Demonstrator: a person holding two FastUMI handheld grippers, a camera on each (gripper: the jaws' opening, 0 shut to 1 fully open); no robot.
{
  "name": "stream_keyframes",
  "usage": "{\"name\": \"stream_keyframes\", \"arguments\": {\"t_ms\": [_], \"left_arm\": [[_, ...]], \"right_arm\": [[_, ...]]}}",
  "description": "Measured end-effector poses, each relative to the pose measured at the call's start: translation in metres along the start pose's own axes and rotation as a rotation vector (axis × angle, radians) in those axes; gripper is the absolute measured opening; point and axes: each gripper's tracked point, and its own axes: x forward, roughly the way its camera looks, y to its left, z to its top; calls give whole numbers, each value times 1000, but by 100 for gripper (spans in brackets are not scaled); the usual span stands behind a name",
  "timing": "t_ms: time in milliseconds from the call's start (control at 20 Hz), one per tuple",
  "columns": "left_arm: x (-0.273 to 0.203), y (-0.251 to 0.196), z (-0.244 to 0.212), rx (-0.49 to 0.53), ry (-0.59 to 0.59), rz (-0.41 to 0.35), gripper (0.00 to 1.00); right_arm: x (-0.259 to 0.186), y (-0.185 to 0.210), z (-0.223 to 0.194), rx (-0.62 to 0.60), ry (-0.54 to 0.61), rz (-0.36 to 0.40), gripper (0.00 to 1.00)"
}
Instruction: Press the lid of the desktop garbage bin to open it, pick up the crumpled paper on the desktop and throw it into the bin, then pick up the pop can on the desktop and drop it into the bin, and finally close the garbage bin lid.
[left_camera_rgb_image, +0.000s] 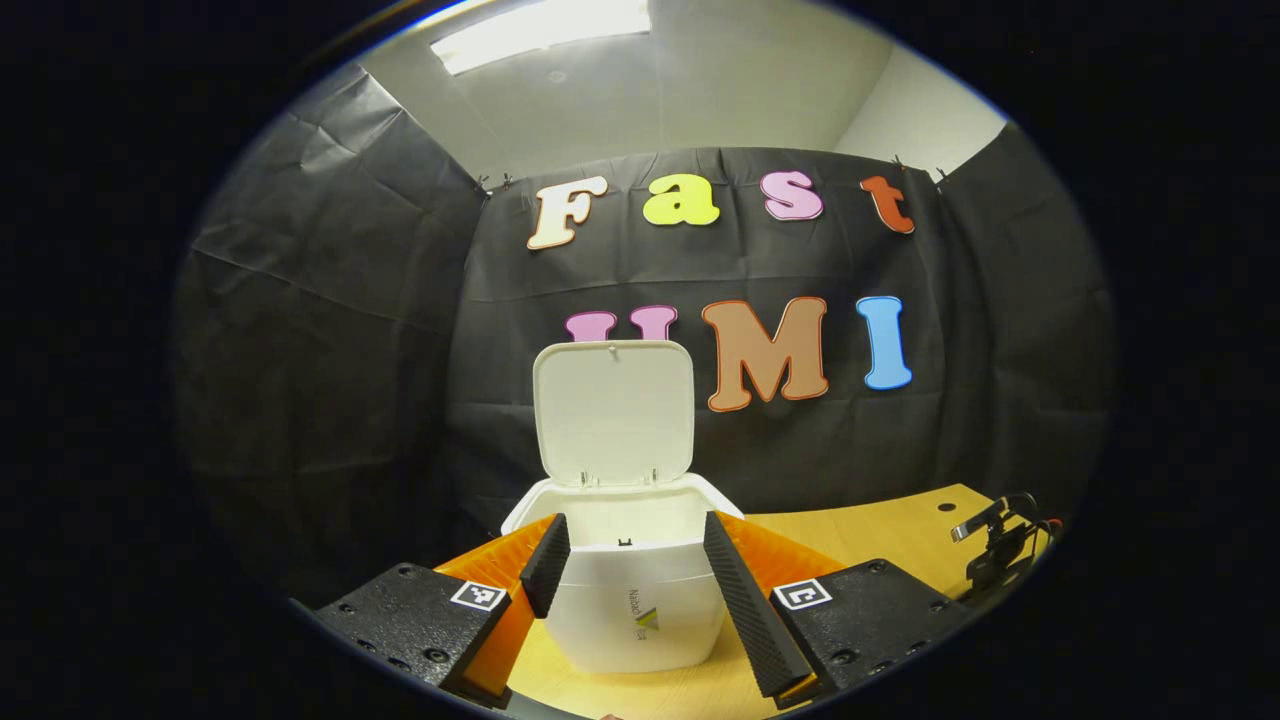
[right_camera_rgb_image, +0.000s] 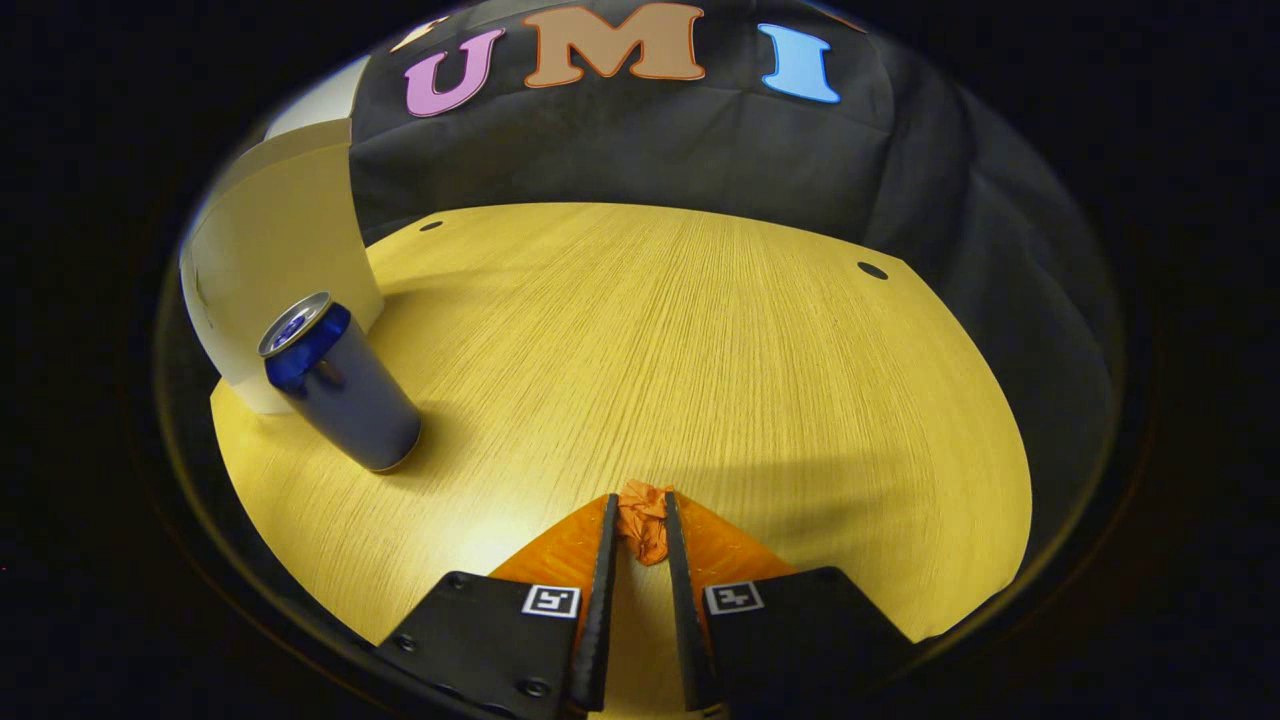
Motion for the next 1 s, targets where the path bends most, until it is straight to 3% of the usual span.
{"name": "stream_keyframes", "arguments": {"t_ms": [200, 400, 750, 1000], "left_arm": [[0, 0, 0, 22, -4, -6, 81], [0, 2, 0, 22, -4, -7, 80], [-1, 13, -12, -10, 21, 7, 80], [-3, 28, -24, -34, 54, 33, 80]], "right_arm": [[-6, 2, 7, -50, -15, 6, 31], [-36, 14, 47, -105, -107, 32, 31], [-128, 90, 173, -151, -371, 232, 30], [-180, 168, 231, -191, -492, 385, 28]]}}
